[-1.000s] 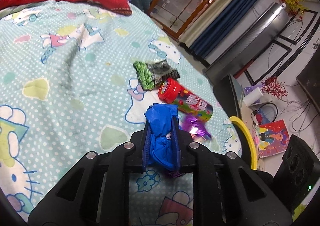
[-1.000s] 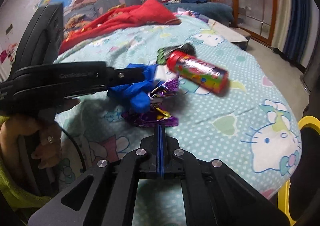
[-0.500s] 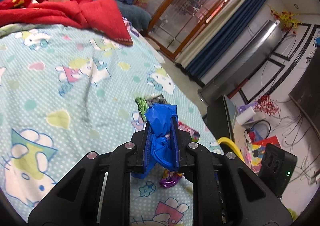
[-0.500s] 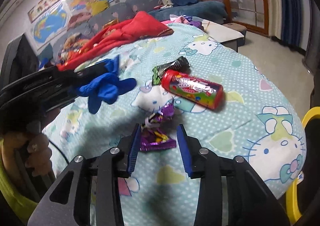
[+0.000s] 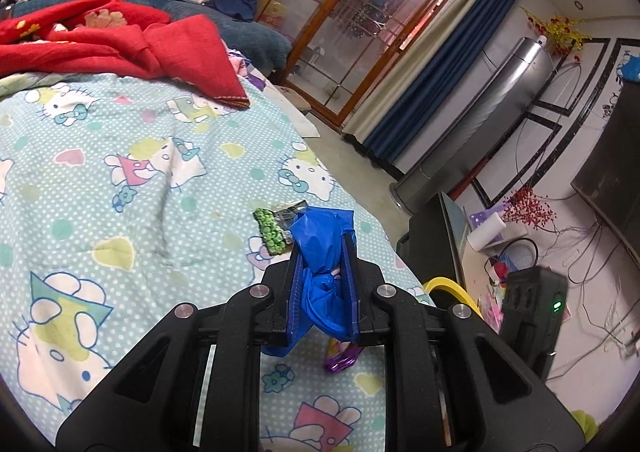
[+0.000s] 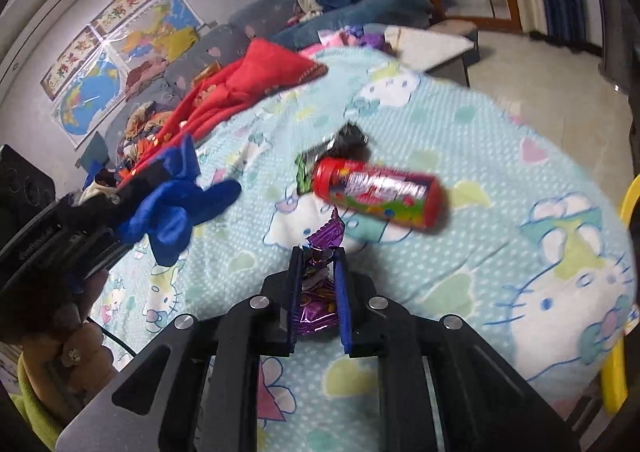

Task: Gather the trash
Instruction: 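Carry the blue wrapper and purple wrappers over the yellow bin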

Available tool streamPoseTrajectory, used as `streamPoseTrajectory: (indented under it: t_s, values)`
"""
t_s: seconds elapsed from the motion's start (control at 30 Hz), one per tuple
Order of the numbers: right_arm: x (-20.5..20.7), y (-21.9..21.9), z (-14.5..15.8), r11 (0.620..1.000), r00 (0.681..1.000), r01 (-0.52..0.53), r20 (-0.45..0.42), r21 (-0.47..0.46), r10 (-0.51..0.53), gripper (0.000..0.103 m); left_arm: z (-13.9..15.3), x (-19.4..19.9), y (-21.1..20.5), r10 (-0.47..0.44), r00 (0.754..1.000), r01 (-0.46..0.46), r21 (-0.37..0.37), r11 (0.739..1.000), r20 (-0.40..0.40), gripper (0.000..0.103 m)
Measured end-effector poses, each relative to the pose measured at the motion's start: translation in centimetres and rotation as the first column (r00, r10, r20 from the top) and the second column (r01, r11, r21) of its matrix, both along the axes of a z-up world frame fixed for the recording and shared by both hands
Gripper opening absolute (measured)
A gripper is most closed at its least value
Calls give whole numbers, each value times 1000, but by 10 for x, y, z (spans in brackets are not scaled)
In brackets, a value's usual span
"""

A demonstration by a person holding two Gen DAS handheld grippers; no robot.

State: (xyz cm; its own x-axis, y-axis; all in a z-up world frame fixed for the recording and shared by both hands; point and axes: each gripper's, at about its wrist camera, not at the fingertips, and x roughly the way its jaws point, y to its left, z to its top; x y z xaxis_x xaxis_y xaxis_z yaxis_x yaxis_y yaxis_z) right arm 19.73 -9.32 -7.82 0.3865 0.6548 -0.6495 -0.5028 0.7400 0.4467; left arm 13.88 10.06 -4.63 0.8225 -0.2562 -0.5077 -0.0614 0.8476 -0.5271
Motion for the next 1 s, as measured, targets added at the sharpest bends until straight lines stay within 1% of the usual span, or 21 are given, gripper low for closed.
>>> streamPoseTrajectory:
  t_s: [0.2, 0.27, 0.43, 0.6, 0.8, 1.0]
  values:
    - [0, -26, 24, 999, 996, 35, 84, -15, -34, 15, 5, 2, -20, -43, 999, 42, 18, 999, 9, 12]
    - [0, -39, 32, 998, 992, 58, 116, -17, -56, 15, 8, 3, -27, -60, 998, 59, 26, 998, 14, 12]
    - [5, -68, 45, 992, 980, 125, 159, -14, -121, 15, 14, 2, -44, -97, 995, 96, 43, 994, 25, 12]
    - [9, -94, 49, 983, 967, 184, 182, -16, -178, 15, 19, 3, -62, -137, 990, 134, 62, 989, 34, 12]
    - [5, -126, 49, 966, 947, 256, 205, -24, -246, 15, 18, 6, -83, -183, 983, 180, 82, 980, 32, 12]
    - [3, -153, 45, 946, 929, 323, 199, -33, -311, 15, 19, 8, -104, -226, 973, 222, 105, 969, 35, 12]
